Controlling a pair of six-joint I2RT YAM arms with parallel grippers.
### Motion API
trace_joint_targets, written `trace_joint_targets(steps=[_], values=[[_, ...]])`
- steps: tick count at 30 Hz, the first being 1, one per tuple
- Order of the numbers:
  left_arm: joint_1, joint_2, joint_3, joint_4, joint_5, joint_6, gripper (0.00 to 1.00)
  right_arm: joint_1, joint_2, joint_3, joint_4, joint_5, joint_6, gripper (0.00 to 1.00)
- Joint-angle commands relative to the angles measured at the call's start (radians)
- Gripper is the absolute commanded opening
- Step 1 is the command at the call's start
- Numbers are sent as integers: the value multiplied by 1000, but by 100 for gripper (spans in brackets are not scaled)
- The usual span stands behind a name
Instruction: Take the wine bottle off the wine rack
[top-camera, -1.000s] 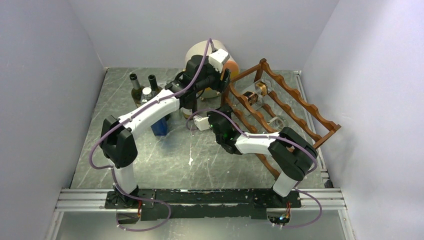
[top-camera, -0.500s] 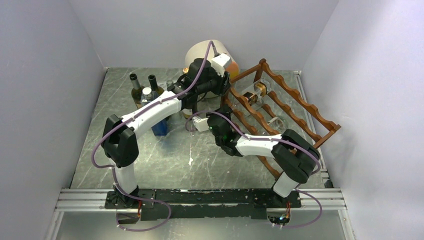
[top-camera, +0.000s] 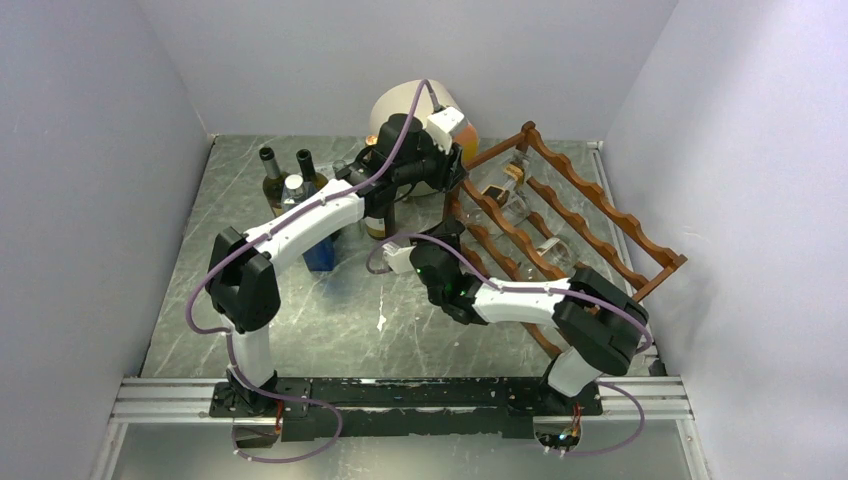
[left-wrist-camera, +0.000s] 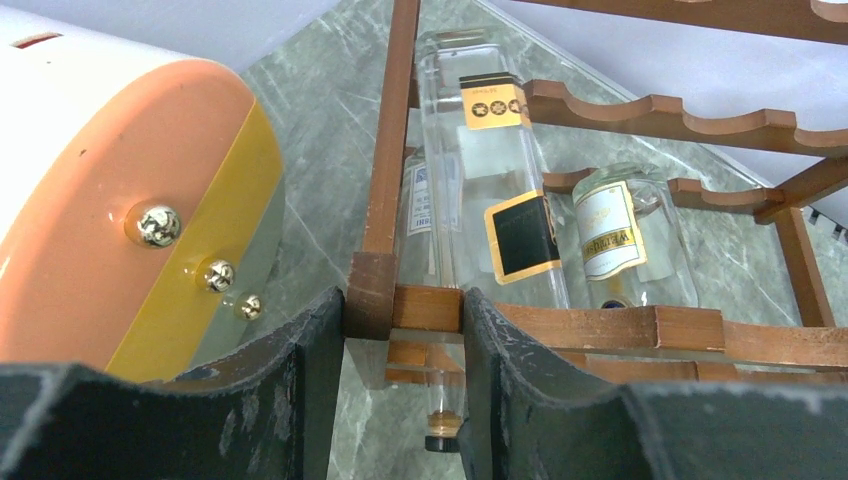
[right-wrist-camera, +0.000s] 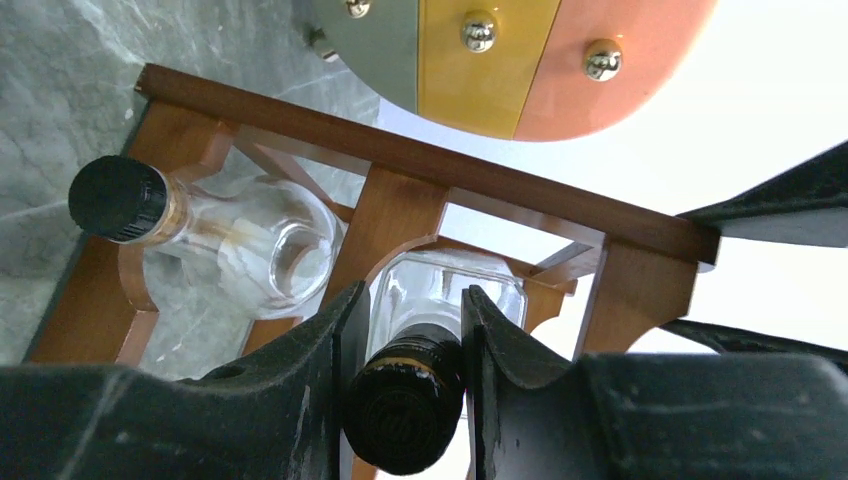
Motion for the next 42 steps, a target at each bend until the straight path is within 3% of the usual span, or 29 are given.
trace_joint_targets(steps=[1, 18, 24, 32, 42], values=[[32, 93, -7, 105, -46, 42, 23, 157, 20, -62, -129, -181, 186, 0], [39, 88, 21, 94, -18, 45, 24, 236, -117, -62, -189, -40, 375, 0], [39, 26, -15, 95, -20, 41, 39, 288, -235, -21, -279, -58, 441, 0], [39, 41, -5, 90, -14, 42, 33, 407, -180, 27, -296, 21, 458, 0], [40, 30, -19, 100, -19, 42, 32, 454, -208, 107, -225, 97, 406, 0]])
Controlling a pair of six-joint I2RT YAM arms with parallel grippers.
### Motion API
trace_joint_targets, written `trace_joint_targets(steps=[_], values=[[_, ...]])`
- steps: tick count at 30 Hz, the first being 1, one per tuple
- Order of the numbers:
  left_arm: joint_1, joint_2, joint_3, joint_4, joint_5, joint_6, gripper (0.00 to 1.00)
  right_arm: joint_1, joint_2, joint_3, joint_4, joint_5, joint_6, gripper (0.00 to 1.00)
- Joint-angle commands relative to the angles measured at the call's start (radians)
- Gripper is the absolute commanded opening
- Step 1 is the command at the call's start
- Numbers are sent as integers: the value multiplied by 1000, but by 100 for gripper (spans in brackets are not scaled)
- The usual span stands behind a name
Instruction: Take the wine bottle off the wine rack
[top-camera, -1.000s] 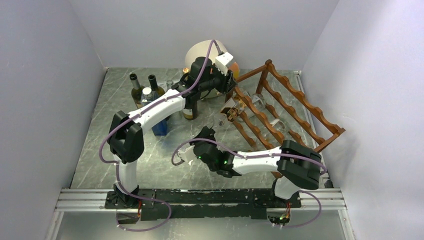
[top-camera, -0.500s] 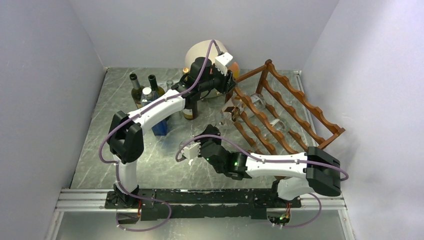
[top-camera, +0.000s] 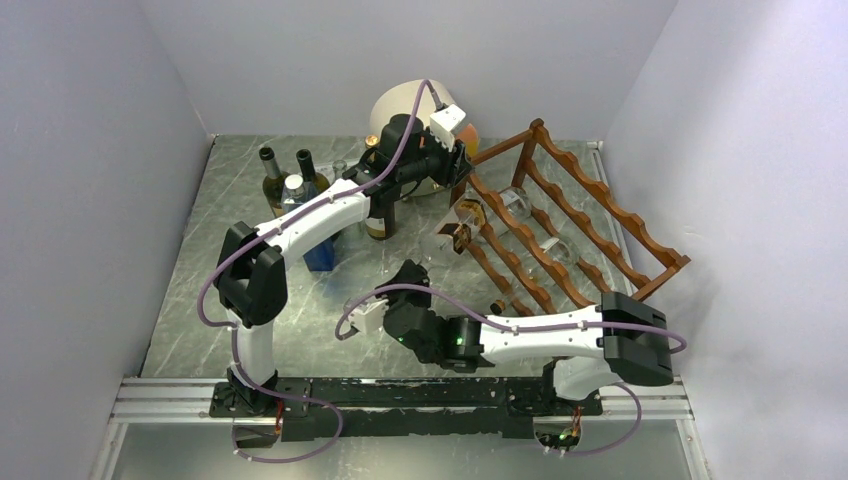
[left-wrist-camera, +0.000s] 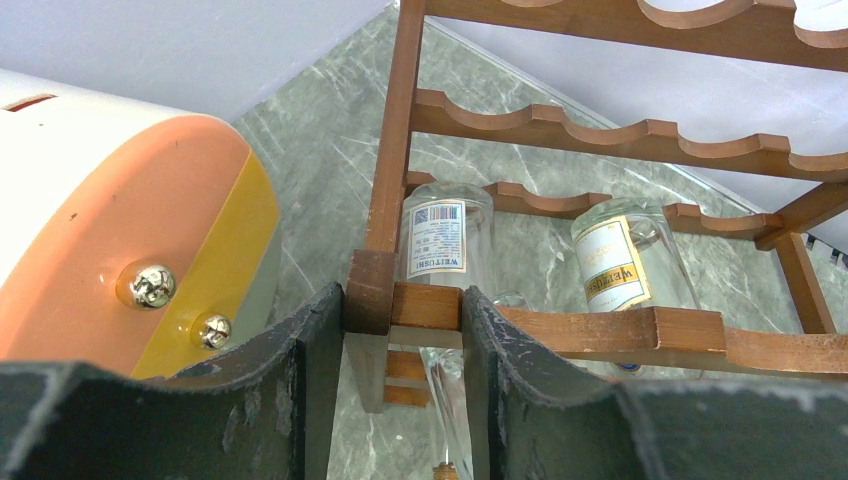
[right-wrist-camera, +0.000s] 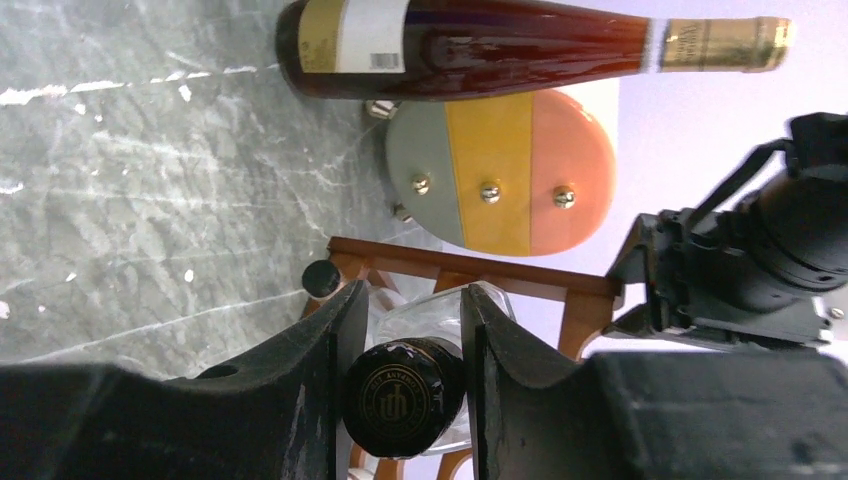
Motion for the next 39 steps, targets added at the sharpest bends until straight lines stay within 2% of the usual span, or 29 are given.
trace_joint_targets(steps=[1, 10, 15, 20, 21, 22, 25, 26, 27, 28, 32, 39], values=[[28, -17, -17, -31, -68, 40, 32, 46, -31, 86, 37, 66, 54, 0], [29, -22, -25, -23, -75, 36, 32, 150, -58, 145, 72, 142, -10, 0], [28, -15, -28, -24, -72, 36, 31, 156, -77, 135, 120, 164, -33, 0], [29, -24, -25, -40, -73, 32, 33, 149, -116, 216, -46, 108, 133, 0], [29, -27, -21, -46, -69, 31, 35, 147, -127, 249, -93, 87, 184, 0], [29, -30, -17, -53, -65, 30, 42, 142, -139, 269, -147, 49, 232, 0], [28, -45, -4, -75, -42, 21, 67, 107, -173, 293, -280, -38, 356, 0], [29, -52, -1, -82, -37, 15, 76, 94, -188, 284, -296, -66, 380, 0], [29, -59, 3, -87, -26, 10, 89, 80, -203, 267, -294, -86, 397, 0], [29, -68, 11, -95, -20, 6, 95, 64, -221, 250, -289, -110, 413, 0], [29, -103, 61, -153, 4, 4, 100, -12, -266, 229, -289, -205, 490, 0], [29, -205, 131, -227, 34, 4, 100, -114, -315, 194, -268, -369, 576, 0]])
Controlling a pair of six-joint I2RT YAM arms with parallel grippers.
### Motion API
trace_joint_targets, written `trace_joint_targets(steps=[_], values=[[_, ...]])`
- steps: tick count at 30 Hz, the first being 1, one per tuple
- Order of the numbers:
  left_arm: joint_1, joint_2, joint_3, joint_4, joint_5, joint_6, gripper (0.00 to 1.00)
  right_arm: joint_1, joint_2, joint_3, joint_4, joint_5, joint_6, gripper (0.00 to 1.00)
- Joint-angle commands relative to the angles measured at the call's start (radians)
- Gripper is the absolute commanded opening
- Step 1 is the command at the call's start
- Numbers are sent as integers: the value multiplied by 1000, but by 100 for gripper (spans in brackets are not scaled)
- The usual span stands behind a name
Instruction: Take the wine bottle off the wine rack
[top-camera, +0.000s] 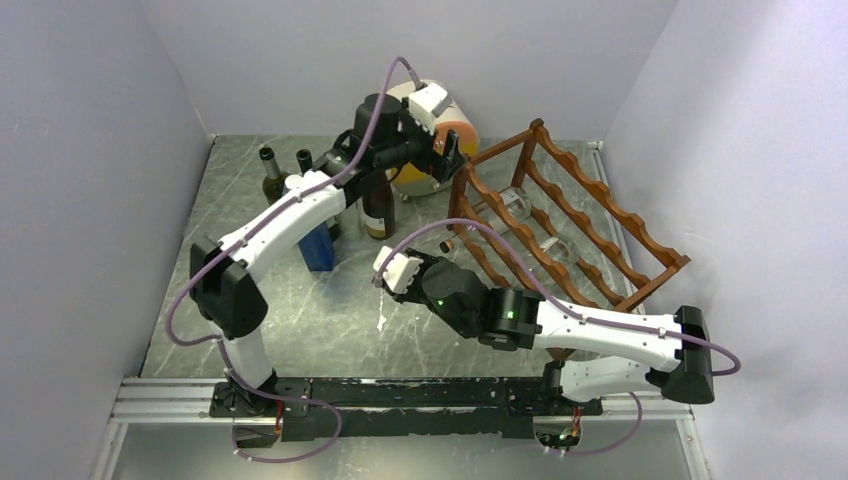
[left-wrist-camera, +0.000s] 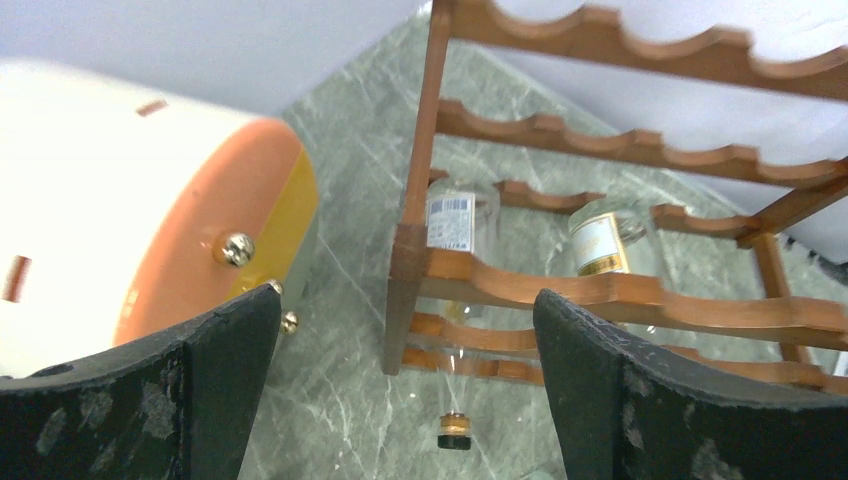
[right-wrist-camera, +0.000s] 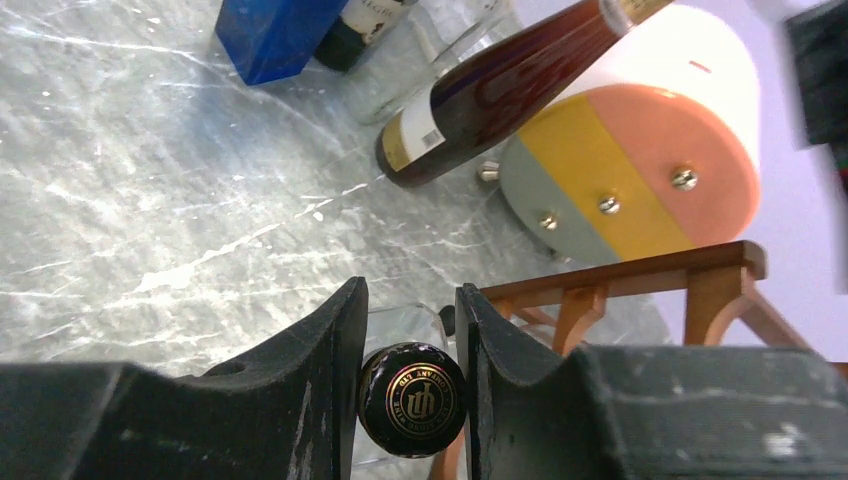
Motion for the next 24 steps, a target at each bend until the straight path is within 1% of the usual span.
trace_joint_targets(steps=[1, 5, 7, 10, 12, 16, 20, 24], values=[[2, -114, 86, -49, 37, 3, 100, -43, -68, -19, 83, -105, 41, 0], [2, -179, 136, -108, 44, 9, 100, -97, -74, -24, 101, -169, 82, 0], [4, -226, 146, -144, 22, 19, 100, -120, -69, -23, 121, -203, 105, 0], [7, -315, 144, -189, -69, 49, 99, -154, -44, -3, 150, -254, 141, 0], [9, -385, 130, -213, -156, 67, 99, -176, -12, 9, 162, -282, 163, 0], [11, -552, 52, -232, -282, 67, 99, -218, 53, 98, 192, -336, 187, 0], [12, -741, -78, -227, -346, 39, 99, -259, 137, 189, 209, -412, 197, 0], [12, -870, -187, -250, -382, 9, 99, -296, 220, 256, 240, -473, 211, 0]])
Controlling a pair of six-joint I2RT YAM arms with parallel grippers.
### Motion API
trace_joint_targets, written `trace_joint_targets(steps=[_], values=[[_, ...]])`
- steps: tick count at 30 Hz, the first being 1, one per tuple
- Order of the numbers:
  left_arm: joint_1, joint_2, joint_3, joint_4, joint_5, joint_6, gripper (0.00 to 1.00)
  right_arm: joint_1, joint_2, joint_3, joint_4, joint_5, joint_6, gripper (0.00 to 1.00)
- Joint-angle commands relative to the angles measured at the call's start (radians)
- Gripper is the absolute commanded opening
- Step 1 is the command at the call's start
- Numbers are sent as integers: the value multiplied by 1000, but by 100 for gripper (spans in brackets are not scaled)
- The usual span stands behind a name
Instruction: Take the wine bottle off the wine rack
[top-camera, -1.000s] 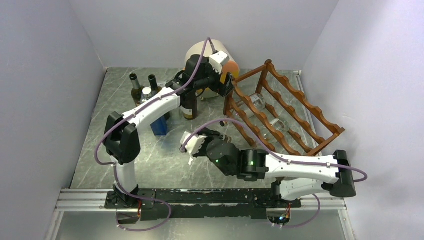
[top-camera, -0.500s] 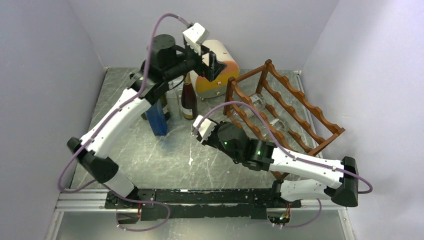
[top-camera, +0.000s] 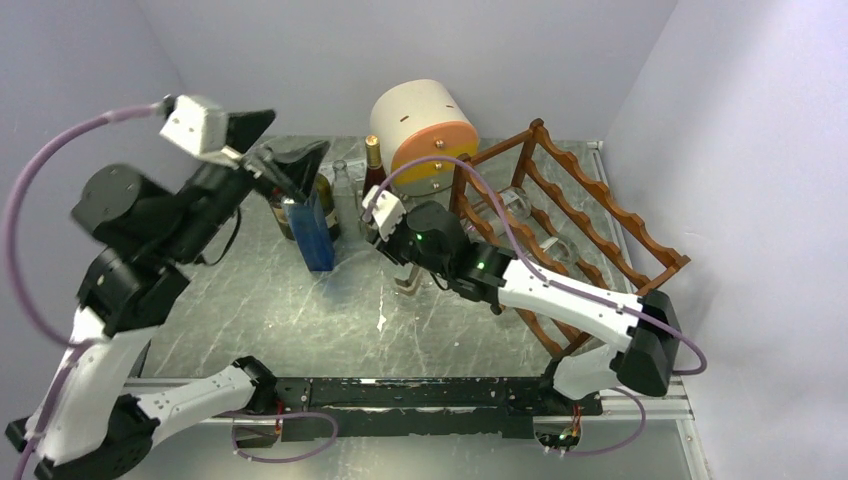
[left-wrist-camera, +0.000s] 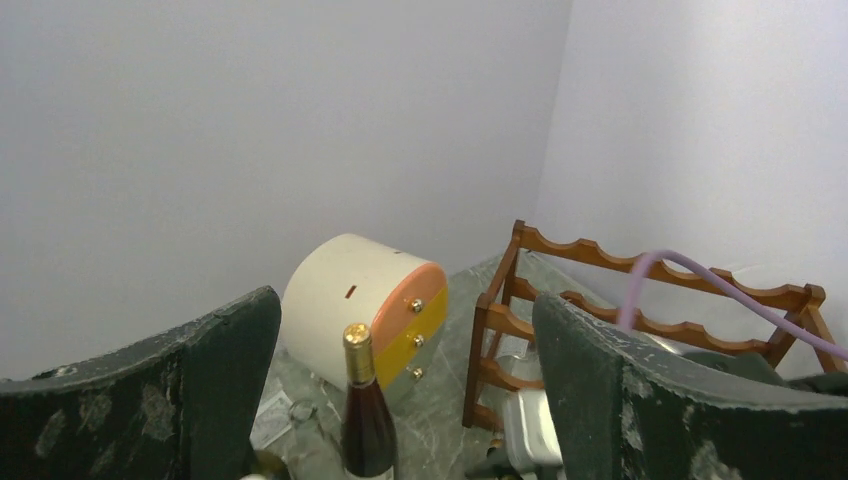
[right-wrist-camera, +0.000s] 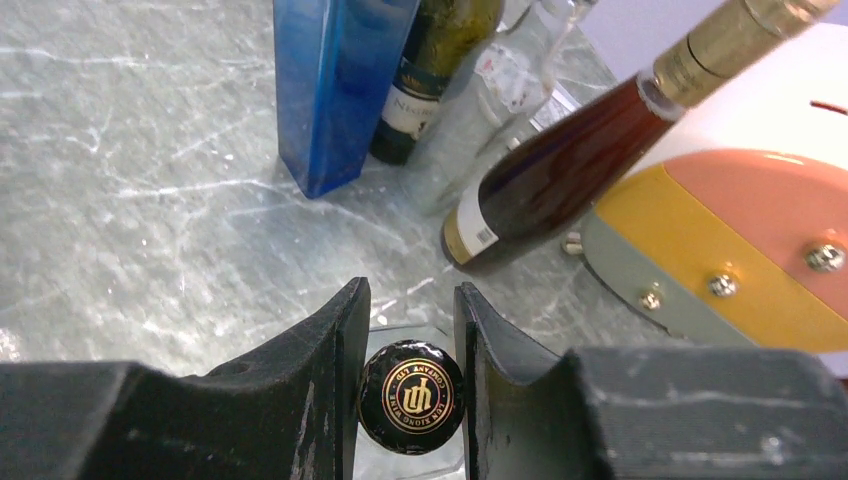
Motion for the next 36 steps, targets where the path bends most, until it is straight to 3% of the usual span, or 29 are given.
trace_joint_targets(steps=[1, 17, 29, 36], values=[[4, -100, -99, -60, -101, -40, 99, -37, 51, 112, 169, -92, 15, 0], [3, -326, -239, -174, -227, -116, 99, -105, 364, 387, 304, -227, 84, 0], [3, -377, -233, -231, -264, -119, 99, -152, 421, 342, 525, -508, 37, 0], [4, -384, -254, -226, -260, -118, 99, -191, 477, 363, 521, -636, -19, 0]])
